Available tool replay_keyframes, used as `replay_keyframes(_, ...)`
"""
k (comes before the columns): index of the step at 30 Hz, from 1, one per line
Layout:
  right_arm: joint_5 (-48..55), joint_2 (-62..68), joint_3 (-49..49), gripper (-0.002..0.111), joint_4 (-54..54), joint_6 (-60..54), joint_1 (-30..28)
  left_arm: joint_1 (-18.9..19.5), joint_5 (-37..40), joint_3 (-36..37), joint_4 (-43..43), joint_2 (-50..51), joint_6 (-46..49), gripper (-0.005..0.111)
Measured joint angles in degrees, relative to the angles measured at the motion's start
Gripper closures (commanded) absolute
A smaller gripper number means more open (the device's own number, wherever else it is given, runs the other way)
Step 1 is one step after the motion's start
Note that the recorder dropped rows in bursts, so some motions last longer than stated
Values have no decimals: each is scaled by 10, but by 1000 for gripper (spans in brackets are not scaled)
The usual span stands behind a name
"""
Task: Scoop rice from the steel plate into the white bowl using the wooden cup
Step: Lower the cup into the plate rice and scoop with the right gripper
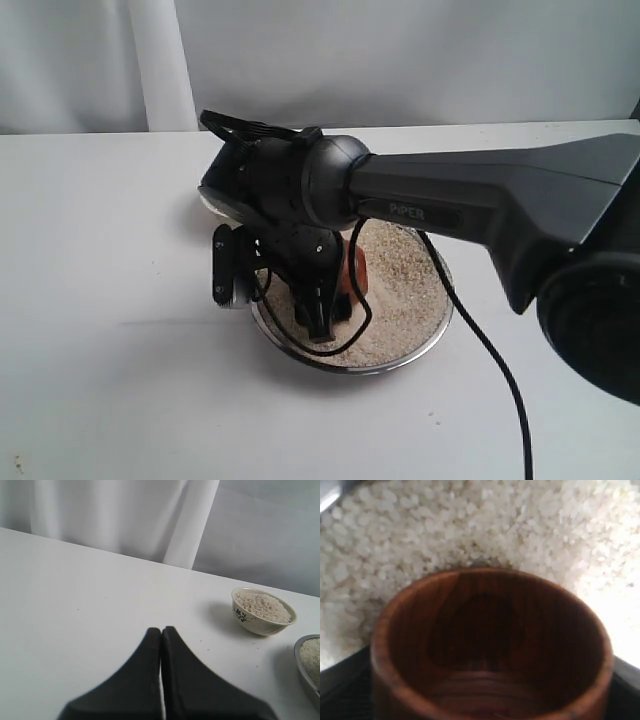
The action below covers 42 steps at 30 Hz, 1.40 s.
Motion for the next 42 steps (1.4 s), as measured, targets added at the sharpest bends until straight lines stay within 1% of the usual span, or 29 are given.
replay_keyframes(8, 1, 0, 8, 108, -69, 28, -24, 0, 0, 0, 0, 0, 0, 107)
replay_keyframes(12, 1, 0, 8, 108, -77, 28, -24, 0, 0, 0, 0, 0, 0, 107)
replay_keyframes(22, 1, 0, 8, 108, -146, 7, -24, 0, 0, 0, 0, 0, 0, 107)
replay_keyframes(31, 1, 16, 8, 108, -153, -14, -24, 0, 0, 0, 0, 0, 0, 107)
replay_keyframes(37, 1, 50, 8, 108, -160, -17, -24, 0, 0, 0, 0, 0, 0, 107)
replay_keyframes(42, 1, 52, 8, 108, -161, -14, -24, 0, 0, 0, 0, 0, 0, 107)
